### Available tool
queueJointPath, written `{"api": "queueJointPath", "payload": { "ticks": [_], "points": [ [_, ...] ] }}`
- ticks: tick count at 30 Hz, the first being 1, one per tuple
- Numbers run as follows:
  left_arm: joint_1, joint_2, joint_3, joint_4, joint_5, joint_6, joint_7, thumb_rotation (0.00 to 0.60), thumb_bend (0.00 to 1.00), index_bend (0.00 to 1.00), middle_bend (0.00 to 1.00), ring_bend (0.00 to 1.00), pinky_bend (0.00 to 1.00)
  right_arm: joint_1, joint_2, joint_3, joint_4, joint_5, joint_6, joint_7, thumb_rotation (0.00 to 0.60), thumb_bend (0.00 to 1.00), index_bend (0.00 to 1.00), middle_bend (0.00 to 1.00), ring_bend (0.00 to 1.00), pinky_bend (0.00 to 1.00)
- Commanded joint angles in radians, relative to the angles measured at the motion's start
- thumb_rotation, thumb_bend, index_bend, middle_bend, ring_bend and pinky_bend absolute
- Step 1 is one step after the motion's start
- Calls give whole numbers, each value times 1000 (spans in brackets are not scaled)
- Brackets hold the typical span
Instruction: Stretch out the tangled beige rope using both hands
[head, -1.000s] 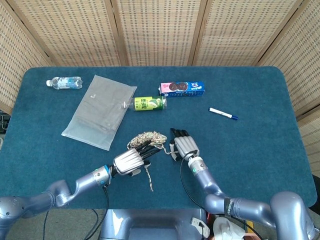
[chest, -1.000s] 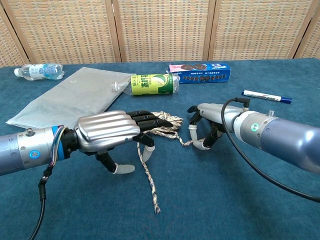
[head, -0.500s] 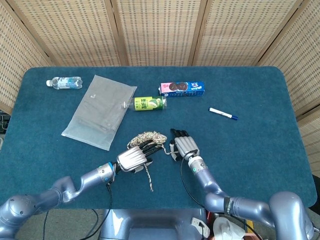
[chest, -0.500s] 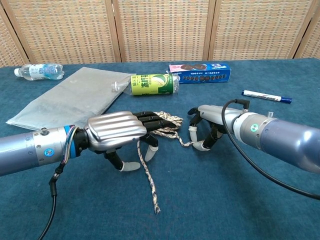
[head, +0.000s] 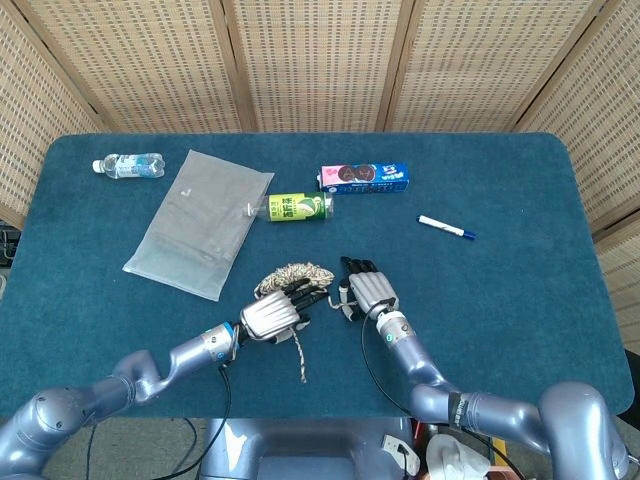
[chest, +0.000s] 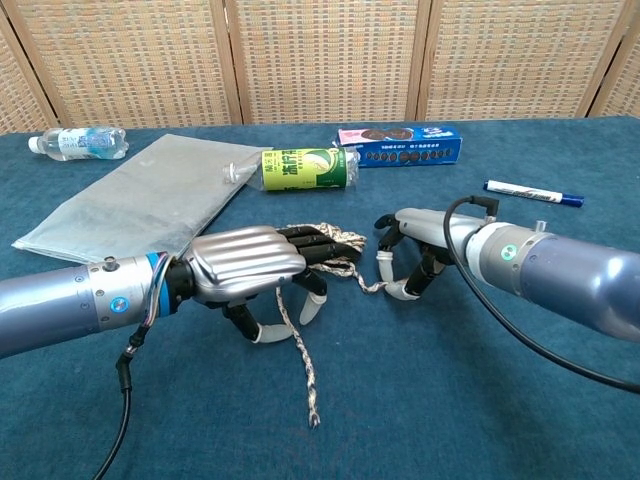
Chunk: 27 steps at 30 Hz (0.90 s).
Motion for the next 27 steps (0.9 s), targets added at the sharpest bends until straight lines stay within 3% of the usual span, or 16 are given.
{"api": "queueJointPath", "payload": {
  "ticks": [1,8,18,27],
  "points": [
    [-5,-5,2,2,-6,-5,4,600,369,528,0,0,0,1,2,0,-1,1,-1,1,600,462,655,0,0,0],
    [-14,-7,5,1,-21,-19,12,600,402,536,0,0,0,4,6,2,-5,5,0,0,600,462,655,0,0,0],
    [-6,-9,1,-19,-56,-26,-3,600,433,652,0,0,0,5,6,0,-6,1,7,4,600,462,655,0,0,0],
    [-8,-4,4,-25,-63,-23,15,600,476,689,0,0,0,3,7,-2,-10,-1,14,4,600,462,657,0,0,0]
  ]
}}
